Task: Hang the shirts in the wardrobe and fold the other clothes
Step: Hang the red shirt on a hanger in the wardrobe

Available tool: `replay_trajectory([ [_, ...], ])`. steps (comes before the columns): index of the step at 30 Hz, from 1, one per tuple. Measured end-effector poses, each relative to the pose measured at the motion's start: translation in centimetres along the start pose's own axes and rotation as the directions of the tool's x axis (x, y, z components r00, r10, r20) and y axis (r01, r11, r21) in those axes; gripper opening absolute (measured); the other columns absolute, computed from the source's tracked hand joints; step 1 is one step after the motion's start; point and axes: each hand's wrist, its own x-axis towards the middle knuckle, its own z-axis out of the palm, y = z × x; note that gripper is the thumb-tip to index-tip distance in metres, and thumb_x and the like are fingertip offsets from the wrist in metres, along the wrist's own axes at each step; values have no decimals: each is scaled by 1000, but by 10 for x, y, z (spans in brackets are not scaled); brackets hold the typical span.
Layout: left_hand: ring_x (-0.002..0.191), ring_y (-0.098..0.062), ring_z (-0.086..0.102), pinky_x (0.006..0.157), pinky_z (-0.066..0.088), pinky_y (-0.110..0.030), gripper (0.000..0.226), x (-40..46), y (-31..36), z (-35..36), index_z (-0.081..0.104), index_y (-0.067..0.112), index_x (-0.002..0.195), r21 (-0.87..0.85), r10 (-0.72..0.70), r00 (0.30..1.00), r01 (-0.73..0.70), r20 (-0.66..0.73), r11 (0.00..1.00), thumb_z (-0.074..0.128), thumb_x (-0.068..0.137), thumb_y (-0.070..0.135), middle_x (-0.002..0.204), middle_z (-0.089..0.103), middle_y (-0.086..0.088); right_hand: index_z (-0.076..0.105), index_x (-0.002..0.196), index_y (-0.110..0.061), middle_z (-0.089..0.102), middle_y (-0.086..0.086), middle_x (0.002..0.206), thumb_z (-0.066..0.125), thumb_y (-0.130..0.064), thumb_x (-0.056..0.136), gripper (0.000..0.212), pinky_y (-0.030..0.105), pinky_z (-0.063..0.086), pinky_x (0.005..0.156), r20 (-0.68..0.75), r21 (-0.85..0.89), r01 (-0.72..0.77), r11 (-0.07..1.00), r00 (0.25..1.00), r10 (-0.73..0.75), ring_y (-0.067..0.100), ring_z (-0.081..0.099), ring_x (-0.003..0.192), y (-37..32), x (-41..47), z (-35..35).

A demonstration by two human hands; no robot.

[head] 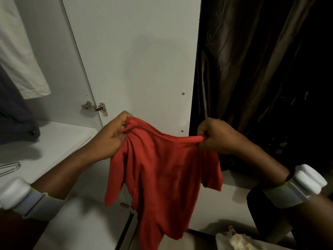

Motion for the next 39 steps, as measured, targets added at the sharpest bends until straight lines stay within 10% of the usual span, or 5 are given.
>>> replay_trajectory([
  [4,54,-9,60,46,43,-16,47,-18,-5,-11,55,16,110,-303,-211,968,162,-135,939,37,94,-24,83,70,-5,69,81,-10,63,4,70,74,-2,79,10,28,48,60,76,776,-69,627,997,14,16,57,66,6,0,34],
  [17,83,-9,72,84,59,-34,20,-177,-62,-66,77,18,94,-199,-726,667,698,-169,688,70,76,23,88,80,8,78,111,-3,74,24,114,73,-42,92,43,53,54,102,372,878,-240,415,887,-273,40,71,109,-62,32,136],
  [20,60,-13,65,56,52,-27,22,-201,-36,-94,73,11,108,-431,-709,619,567,-339,702,70,86,12,77,74,-2,78,113,-2,72,25,119,59,-24,96,33,41,56,98,372,921,-322,219,893,-254,42,69,114,-111,49,133],
  [28,73,-9,71,72,53,-23,41,-273,-22,-226,76,10,81,-392,-451,356,227,-819,892,42,87,-13,82,77,-1,78,119,-13,75,17,117,51,-32,104,36,37,56,97,399,877,-139,459,744,-536,32,72,110,-290,100,152],
  [39,102,-9,70,99,53,-37,17,-357,-110,-288,80,31,101,-220,-351,74,654,-933,723,80,86,26,103,77,11,47,59,-20,42,-7,53,54,-70,95,62,30,35,55,349,506,533,678,592,-726,10,43,51,-460,197,253],
])
